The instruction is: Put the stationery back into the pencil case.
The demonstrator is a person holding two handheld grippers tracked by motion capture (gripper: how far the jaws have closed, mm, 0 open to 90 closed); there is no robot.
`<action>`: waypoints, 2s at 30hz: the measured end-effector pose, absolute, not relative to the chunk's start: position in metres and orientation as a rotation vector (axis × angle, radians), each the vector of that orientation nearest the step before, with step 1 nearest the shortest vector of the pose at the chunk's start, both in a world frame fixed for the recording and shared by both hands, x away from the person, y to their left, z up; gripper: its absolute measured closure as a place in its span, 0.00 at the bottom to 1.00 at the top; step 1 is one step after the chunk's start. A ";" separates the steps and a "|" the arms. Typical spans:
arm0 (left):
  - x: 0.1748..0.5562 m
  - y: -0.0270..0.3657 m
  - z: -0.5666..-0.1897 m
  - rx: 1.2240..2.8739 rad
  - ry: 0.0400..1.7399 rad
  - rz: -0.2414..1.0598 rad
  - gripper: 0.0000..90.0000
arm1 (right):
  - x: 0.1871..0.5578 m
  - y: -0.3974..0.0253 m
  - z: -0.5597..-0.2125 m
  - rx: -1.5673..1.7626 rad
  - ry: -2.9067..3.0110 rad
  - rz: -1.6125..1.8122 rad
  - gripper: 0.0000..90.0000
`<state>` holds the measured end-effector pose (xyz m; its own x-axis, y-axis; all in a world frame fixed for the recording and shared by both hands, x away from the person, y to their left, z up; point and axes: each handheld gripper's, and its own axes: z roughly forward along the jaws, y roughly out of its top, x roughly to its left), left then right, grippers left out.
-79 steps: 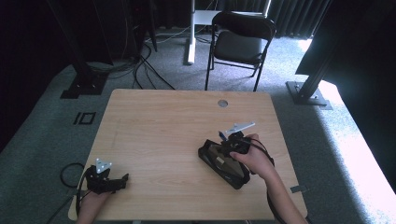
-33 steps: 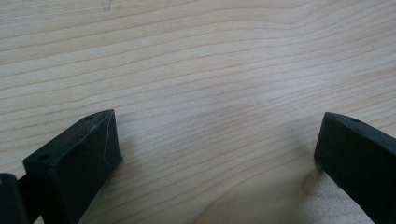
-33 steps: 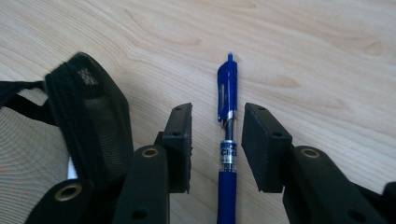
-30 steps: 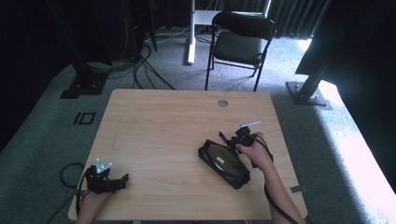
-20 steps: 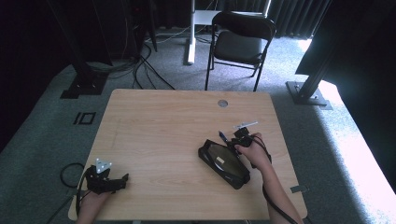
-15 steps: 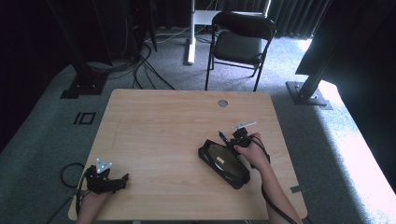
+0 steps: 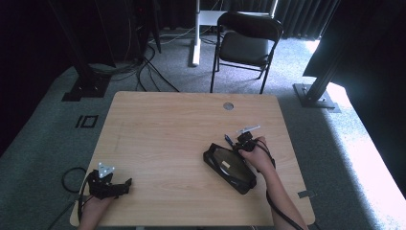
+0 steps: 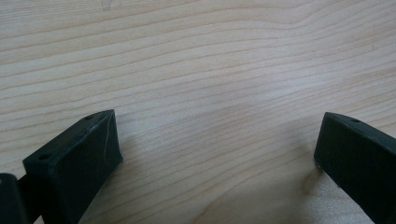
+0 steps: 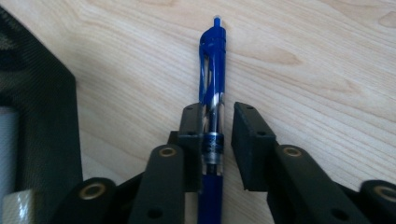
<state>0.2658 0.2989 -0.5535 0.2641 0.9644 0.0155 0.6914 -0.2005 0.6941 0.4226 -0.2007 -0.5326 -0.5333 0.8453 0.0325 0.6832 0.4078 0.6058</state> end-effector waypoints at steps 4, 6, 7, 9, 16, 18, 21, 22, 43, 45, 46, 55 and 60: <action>0.266 0.299 -0.553 1.968 1.492 0.620 0.01 | 0.422 -0.201 -0.533 1.339 2.372 0.821 0.88; 0.266 0.299 -0.553 1.968 1.492 0.620 0.01 | 0.422 -0.200 -0.533 1.354 2.363 0.815 0.88; 0.266 0.299 -0.553 1.968 1.492 0.620 0.01 | 0.422 -0.199 -0.532 1.361 2.364 0.812 0.88; 0.266 0.299 -0.553 1.968 1.492 0.620 0.01 | 0.422 -0.200 -0.531 1.377 2.360 0.821 0.88; 0.266 0.299 -0.553 1.968 1.492 0.620 0.01 | 0.418 -0.208 -0.521 1.412 2.349 0.855 0.88; 0.266 0.299 -0.553 1.968 1.492 0.620 0.01 | 0.417 -0.211 -0.517 1.416 2.347 0.861 0.88; 0.266 0.299 -0.553 1.968 1.492 0.620 0.01 | 0.414 -0.214 -0.510 1.422 2.347 0.865 0.88; 0.266 0.299 -0.553 1.968 1.492 0.620 0.01 | 0.413 -0.216 -0.507 1.420 2.338 0.871 0.88; 0.266 0.299 -0.553 1.968 1.492 0.620 0.01 | 0.388 -0.227 -0.455 1.357 2.289 1.021 0.88; 0.266 0.299 -0.553 1.968 1.492 0.620 0.01 | 0.386 -0.227 -0.453 1.355 2.286 1.033 0.88; 0.266 0.299 -0.553 1.968 1.492 0.620 0.01 | 0.386 -0.227 -0.451 1.347 2.289 1.035 0.88; 0.266 0.299 -0.554 1.968 1.492 0.620 0.01 | 0.373 -0.221 -0.436 1.294 2.294 1.081 0.88; 0.266 0.299 -0.553 1.968 1.492 0.620 0.01 | 0.367 -0.214 -0.430 1.247 2.315 1.083 0.88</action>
<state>0.2658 0.2989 -0.5535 0.2641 0.9644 0.0155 0.6914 -0.2005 0.6941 0.3673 -0.2136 -0.4302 -0.5801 0.8098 0.0877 0.5862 0.3403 0.7352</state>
